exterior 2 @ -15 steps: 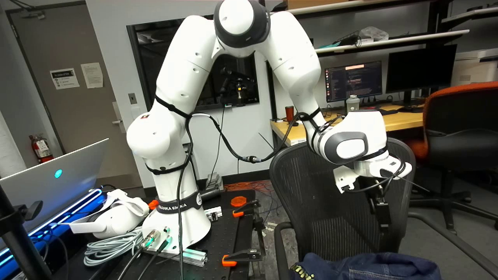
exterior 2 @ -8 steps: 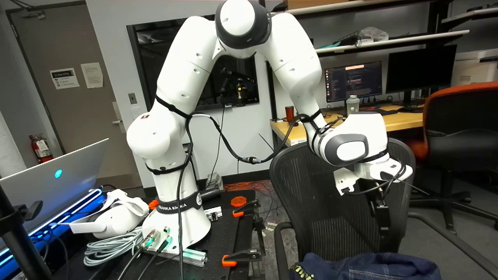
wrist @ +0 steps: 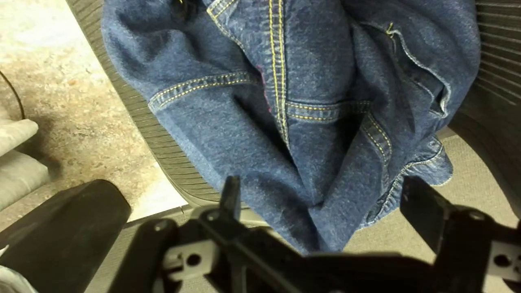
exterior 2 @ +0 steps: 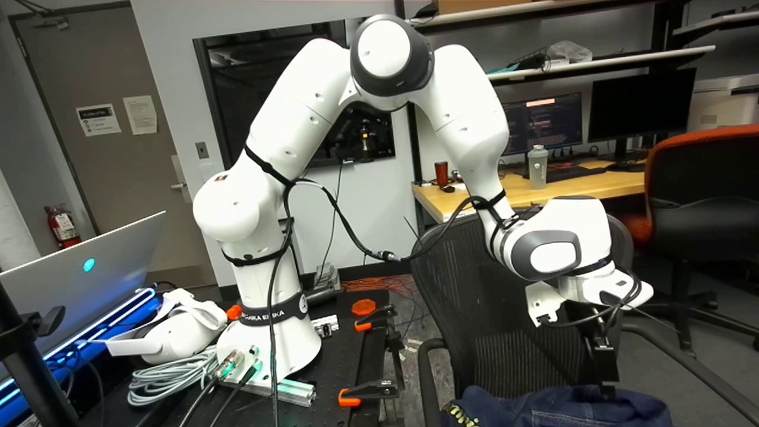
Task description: Hang the denim jacket over the backrest of the chair
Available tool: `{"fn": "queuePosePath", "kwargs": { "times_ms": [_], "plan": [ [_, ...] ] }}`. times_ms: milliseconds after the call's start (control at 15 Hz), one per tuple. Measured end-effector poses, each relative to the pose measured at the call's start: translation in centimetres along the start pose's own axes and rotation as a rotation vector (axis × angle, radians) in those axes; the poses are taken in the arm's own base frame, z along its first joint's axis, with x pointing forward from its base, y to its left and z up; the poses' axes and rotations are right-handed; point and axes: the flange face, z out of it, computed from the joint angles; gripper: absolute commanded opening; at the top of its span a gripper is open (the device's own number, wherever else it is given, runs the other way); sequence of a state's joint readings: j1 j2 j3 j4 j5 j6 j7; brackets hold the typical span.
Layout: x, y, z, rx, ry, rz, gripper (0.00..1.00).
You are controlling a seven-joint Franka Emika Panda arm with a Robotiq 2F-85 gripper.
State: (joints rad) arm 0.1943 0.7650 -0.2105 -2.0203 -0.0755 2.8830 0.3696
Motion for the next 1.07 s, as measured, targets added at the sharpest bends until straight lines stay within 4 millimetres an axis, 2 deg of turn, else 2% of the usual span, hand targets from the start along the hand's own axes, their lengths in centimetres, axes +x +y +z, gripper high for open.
{"fn": "queuePosePath", "kwargs": {
  "times_ms": [267,533,600,667,1067],
  "plan": [
    [-0.3,-1.8,3.5,-0.011,-0.014,-0.031,1.0],
    [0.3,-4.1,5.9,-0.012,-0.002,-0.054,1.0],
    [0.5,-4.6,6.4,-0.013,0.003,-0.059,0.9],
    [0.7,-4.9,6.9,-0.013,0.007,-0.062,0.74],
    [1.3,-5.1,9.2,-0.028,0.016,-0.066,0.28]
  ]
}}
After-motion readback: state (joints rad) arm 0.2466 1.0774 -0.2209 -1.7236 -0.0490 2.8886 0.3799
